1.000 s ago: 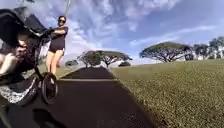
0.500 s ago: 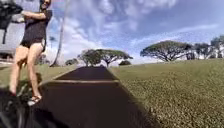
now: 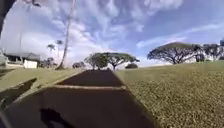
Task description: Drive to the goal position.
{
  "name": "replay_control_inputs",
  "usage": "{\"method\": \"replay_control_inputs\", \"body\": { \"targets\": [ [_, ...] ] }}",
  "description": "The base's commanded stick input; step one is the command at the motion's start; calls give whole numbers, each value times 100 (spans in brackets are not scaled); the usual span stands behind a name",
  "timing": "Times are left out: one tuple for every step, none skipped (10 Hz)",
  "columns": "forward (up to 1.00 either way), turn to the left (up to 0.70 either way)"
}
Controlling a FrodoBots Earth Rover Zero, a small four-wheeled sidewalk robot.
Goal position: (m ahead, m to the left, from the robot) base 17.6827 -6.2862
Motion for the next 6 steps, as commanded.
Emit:
{"method": "replay_control_inputs", "body": {
  "targets": [
    [70,0],
    [70,0],
    [70,0],
    [70,0],
    [70,0],
    [70,0]
  ]
}}
